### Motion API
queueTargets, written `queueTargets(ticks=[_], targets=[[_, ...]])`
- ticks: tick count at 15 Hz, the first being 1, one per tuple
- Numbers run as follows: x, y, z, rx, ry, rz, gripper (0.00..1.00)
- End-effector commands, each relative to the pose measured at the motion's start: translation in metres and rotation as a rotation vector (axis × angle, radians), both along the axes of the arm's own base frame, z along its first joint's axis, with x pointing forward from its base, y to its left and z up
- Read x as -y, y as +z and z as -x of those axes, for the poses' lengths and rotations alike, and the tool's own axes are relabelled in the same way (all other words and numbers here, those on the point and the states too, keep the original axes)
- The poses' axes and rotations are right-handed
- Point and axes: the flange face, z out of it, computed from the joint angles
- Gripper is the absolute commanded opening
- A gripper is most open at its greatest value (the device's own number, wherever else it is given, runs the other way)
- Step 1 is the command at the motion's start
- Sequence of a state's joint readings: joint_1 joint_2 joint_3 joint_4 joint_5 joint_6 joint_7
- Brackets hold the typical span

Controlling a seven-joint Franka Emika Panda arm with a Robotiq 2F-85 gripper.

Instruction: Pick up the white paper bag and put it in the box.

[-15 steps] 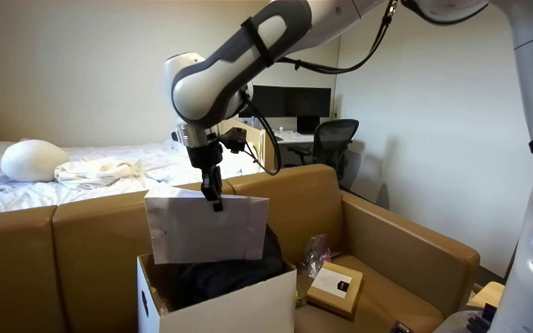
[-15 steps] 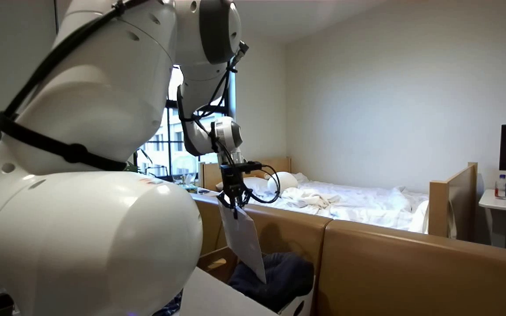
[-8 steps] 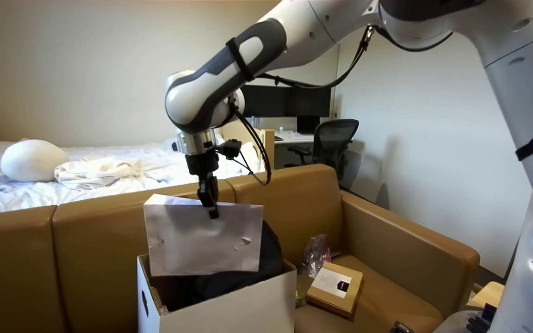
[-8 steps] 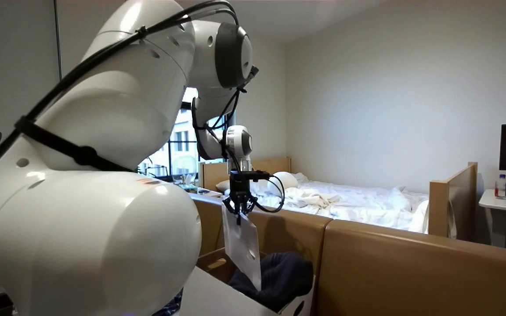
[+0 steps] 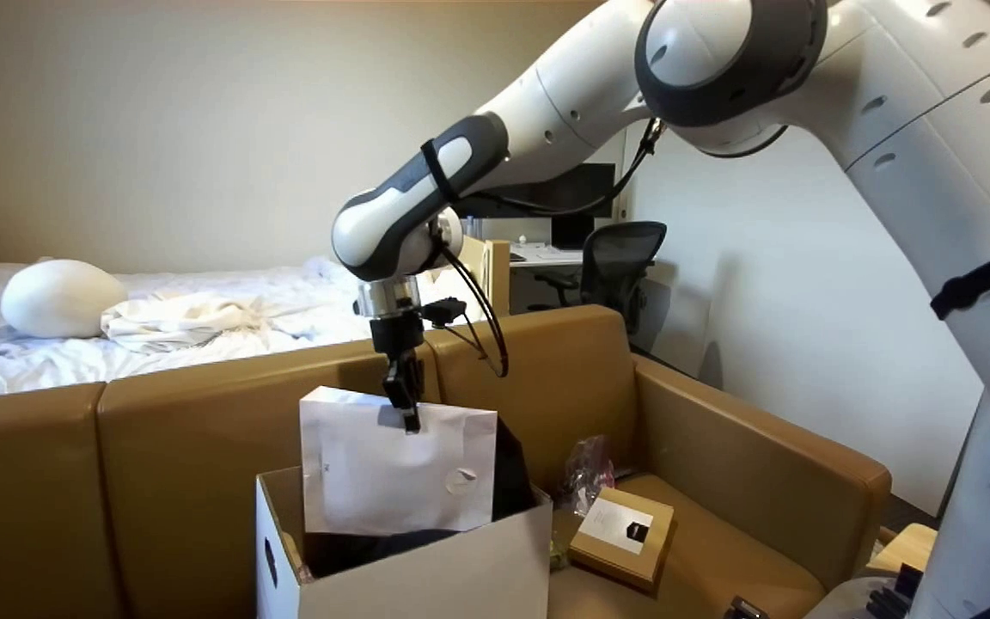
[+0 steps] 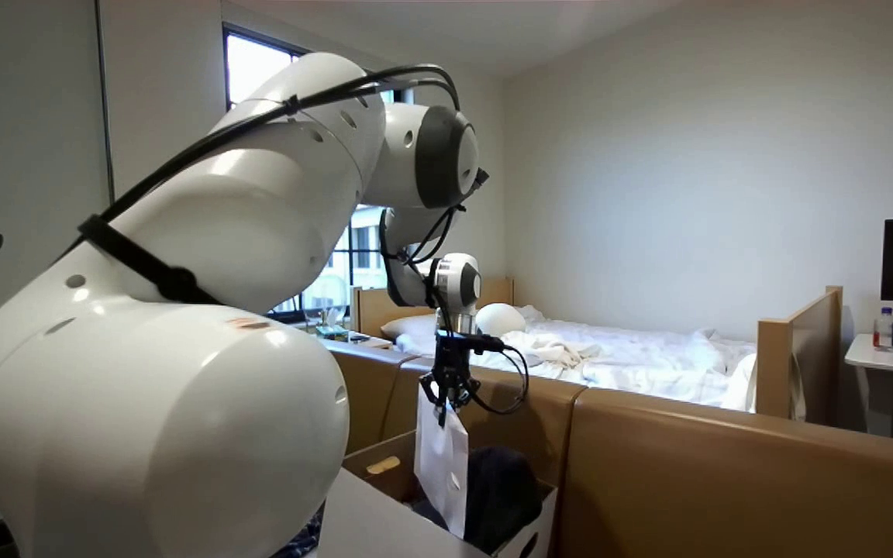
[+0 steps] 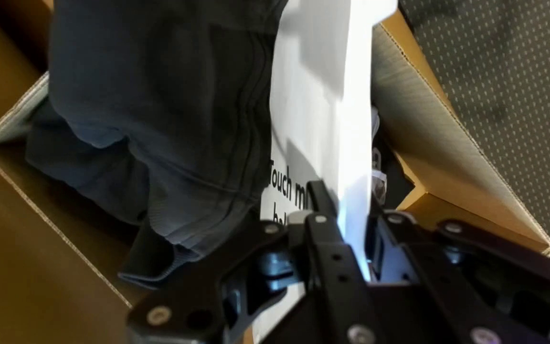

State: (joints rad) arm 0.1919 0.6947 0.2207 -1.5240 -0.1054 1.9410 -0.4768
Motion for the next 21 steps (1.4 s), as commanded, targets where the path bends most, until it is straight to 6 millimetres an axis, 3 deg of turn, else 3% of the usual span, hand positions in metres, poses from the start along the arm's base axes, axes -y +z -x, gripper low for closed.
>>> queueTargets(ticks=[1, 5, 12, 17, 19, 21], targets=[[0.017, -0.044, -0.022, -0.066, -0.078, -0.025, 0.1], [0.034, -0.096, -0.043, -0.047, -0.147, -0.008, 0.1], [0.063, -0.157, -0.065, -0.078, -0.18, 0.014, 0.1], [0.063, -0.156, -0.068, -0.084, -0.134, 0.012, 0.1], [0.028, -0.133, -0.042, -0.107, -0.069, 0.013, 0.1], [0.014, -0.118, -0.023, -0.135, 0.004, 0.008, 0.1]])
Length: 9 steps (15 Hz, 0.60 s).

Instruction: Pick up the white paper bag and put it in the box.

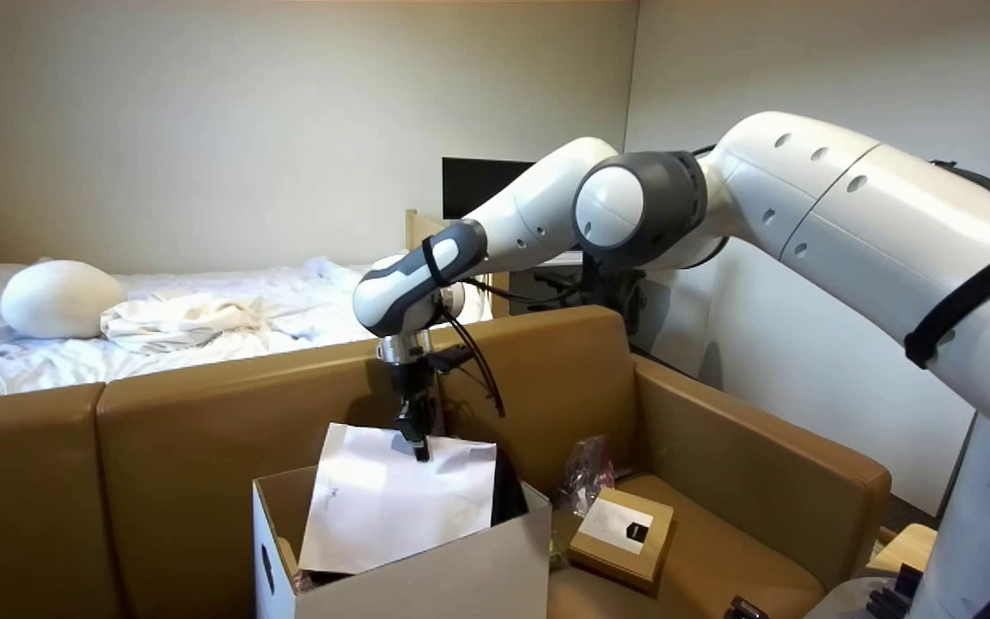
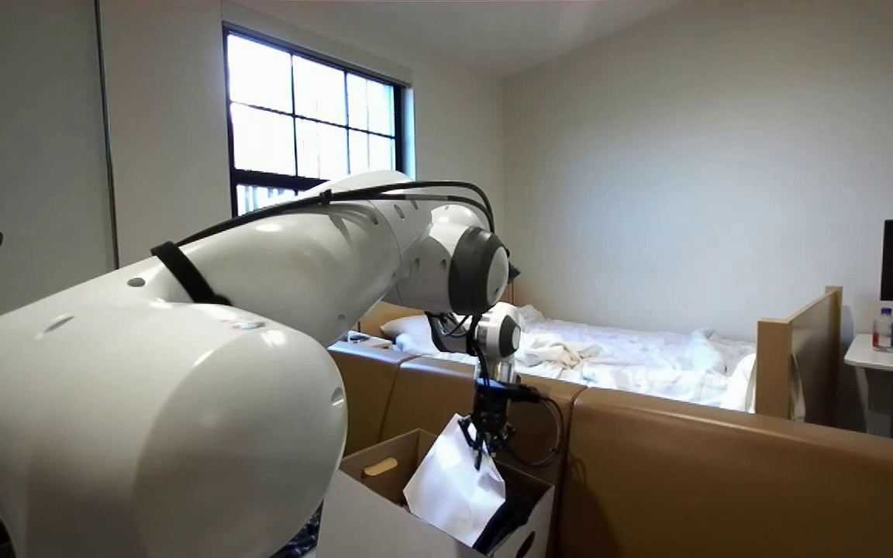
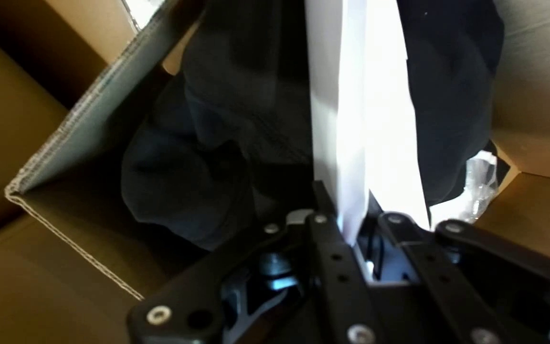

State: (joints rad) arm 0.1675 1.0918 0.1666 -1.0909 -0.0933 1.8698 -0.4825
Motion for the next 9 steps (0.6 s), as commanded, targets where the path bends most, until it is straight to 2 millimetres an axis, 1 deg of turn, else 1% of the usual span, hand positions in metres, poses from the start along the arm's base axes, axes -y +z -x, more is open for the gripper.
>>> queueTargets(ticks=[1, 5, 7, 9], targets=[[-0.041, -0.003, 0.058, -0.097, 0.156, 0.001, 0.1], [-0.066, 0.017, 0.096, -0.161, 0.261, 0.008, 0.1], [-0.075, 0.02, 0.116, -0.223, 0.306, 0.006, 0.1], [-0.083, 0.016, 0.13, -0.272, 0.334, 0.007, 0.1]])
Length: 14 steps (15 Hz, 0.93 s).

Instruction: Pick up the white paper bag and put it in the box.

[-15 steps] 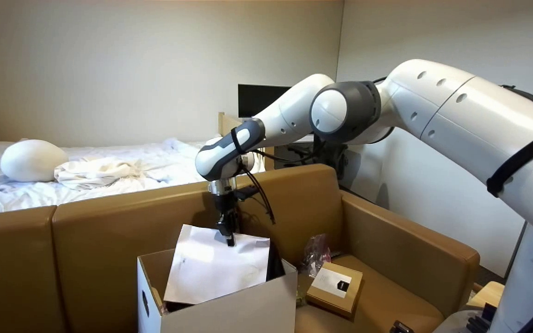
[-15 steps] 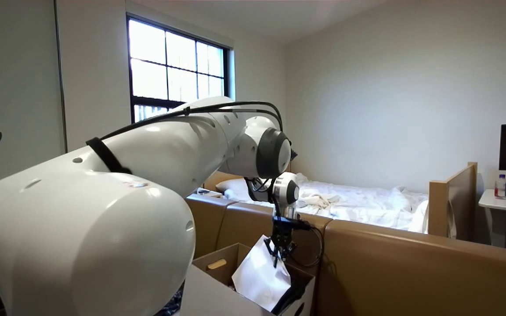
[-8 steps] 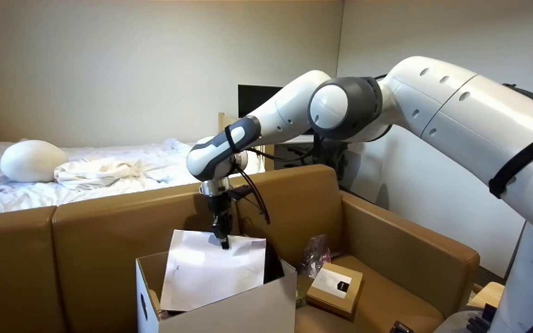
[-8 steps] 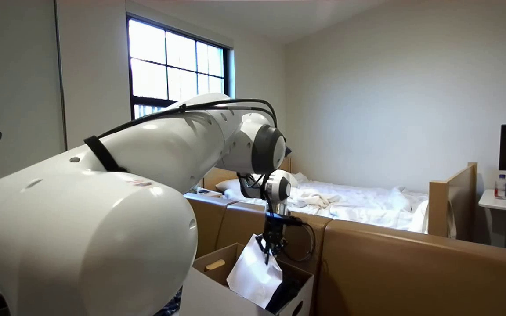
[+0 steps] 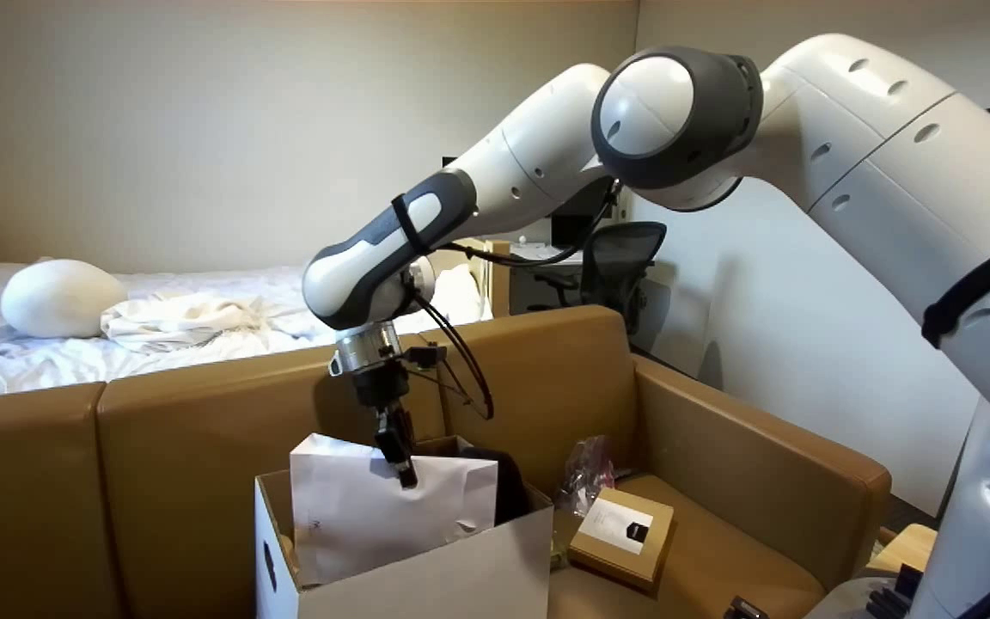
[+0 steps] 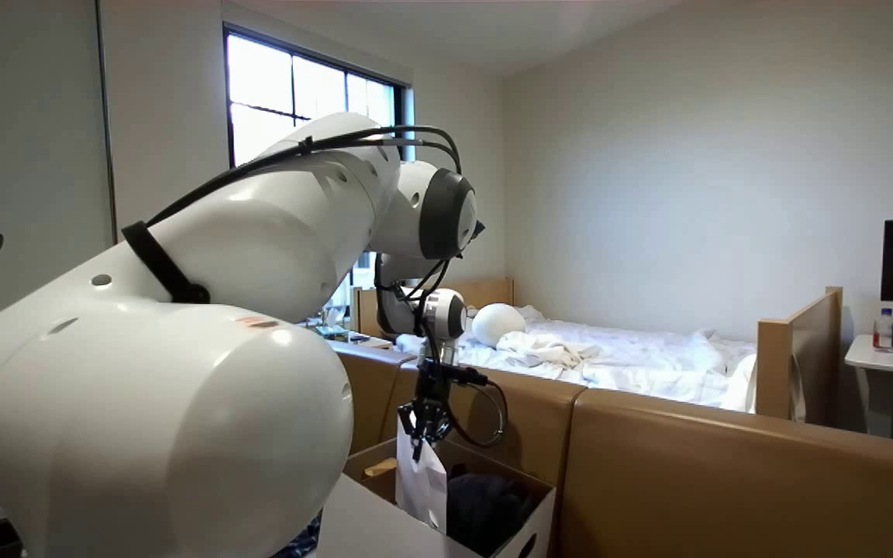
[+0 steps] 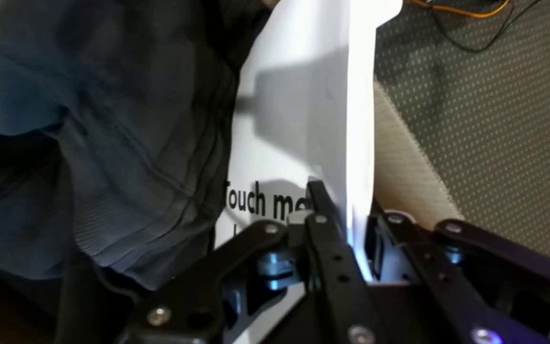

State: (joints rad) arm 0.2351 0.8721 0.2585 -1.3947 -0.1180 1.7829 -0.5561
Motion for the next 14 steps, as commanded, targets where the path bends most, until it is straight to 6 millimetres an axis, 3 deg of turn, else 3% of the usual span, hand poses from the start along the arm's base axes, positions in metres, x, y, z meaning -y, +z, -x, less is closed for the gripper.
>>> queueTargets(ticks=[1, 4, 8, 9, 11, 14], targets=[[0.0, -0.026, 0.041, -0.125, 0.08, 0.022, 0.1], [-0.004, -0.034, 0.04, -0.103, 0.041, 0.026, 0.09], [-0.002, -0.016, 0.016, 0.038, -0.08, -0.035, 0.1], [-0.001, -0.011, 0.012, 0.065, -0.096, -0.04, 0.41], [0.002, -0.006, 0.008, 0.126, -0.129, -0.063, 0.47], [0.007, -0.009, 0.006, 0.231, -0.16, -0.089, 0.68]])
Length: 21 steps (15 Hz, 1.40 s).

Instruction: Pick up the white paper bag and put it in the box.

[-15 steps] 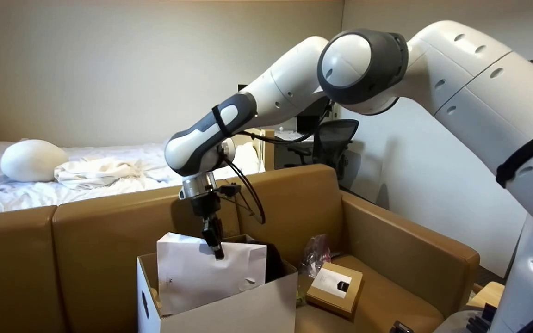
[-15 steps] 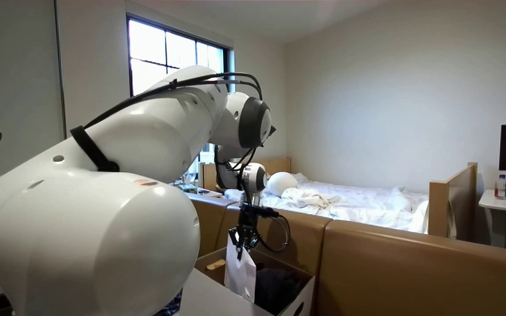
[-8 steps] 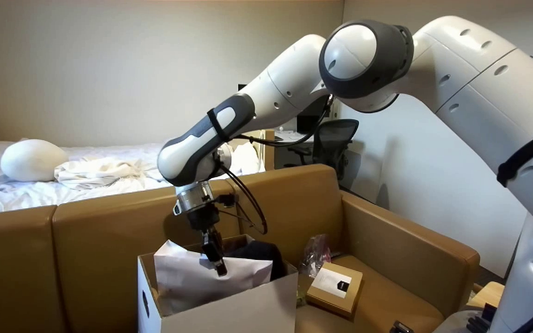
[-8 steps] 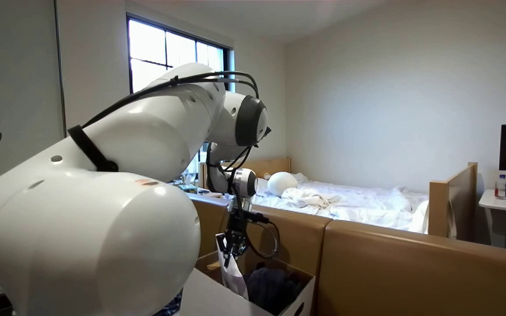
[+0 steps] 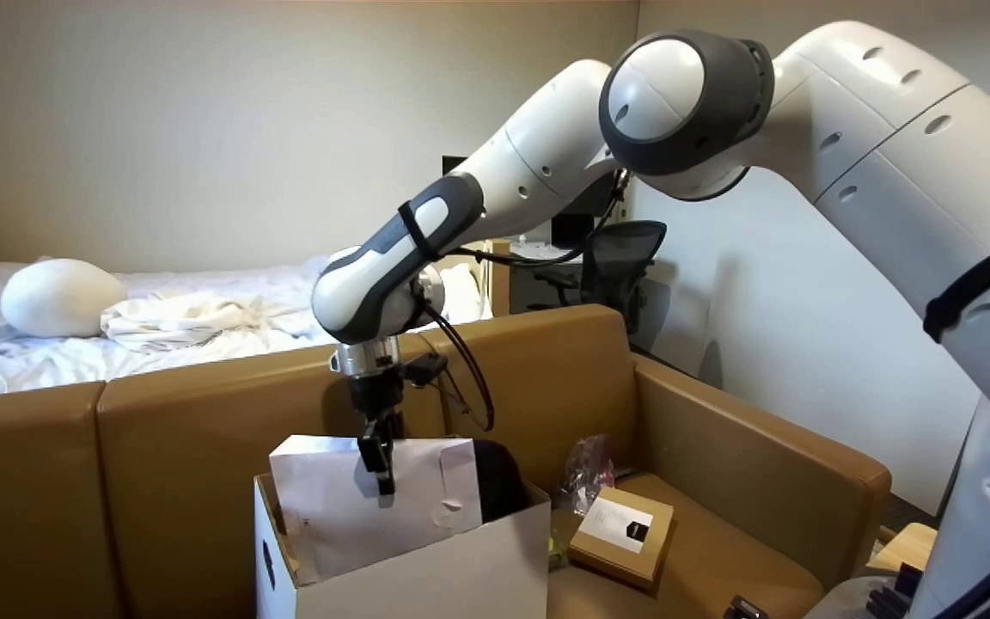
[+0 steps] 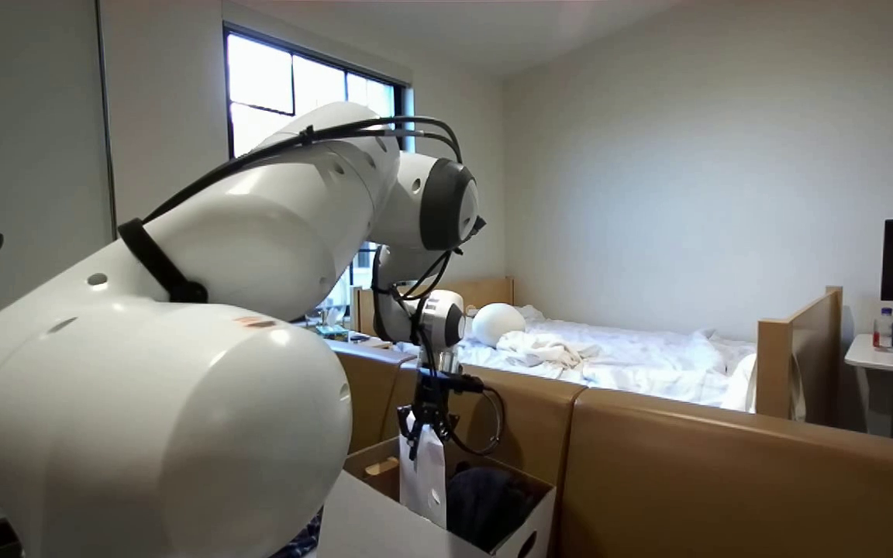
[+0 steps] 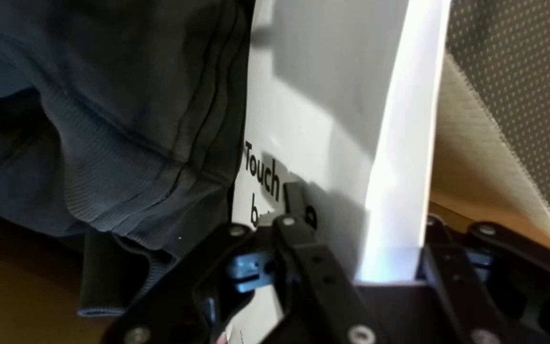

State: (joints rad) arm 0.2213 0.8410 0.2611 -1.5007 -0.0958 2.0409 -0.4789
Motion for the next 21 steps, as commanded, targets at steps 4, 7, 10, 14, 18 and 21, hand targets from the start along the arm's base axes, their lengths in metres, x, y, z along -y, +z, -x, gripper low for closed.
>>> queueTargets(ticks=[4, 7, 10, 14, 18, 21], targets=[[0.015, 0.003, 0.021, 0.177, -0.077, -0.055, 0.92], [0.017, 0.015, 0.036, 0.266, -0.087, -0.081, 1.0], [0.013, 0.049, 0.058, 0.428, -0.11, -0.132, 1.0], [0.024, 0.119, 0.079, 0.6, -0.275, -0.221, 1.0], [0.069, 0.203, 0.077, 0.645, -0.499, -0.17, 1.0], [0.132, 0.258, 0.073, 0.641, -0.623, -0.048, 1.0]])
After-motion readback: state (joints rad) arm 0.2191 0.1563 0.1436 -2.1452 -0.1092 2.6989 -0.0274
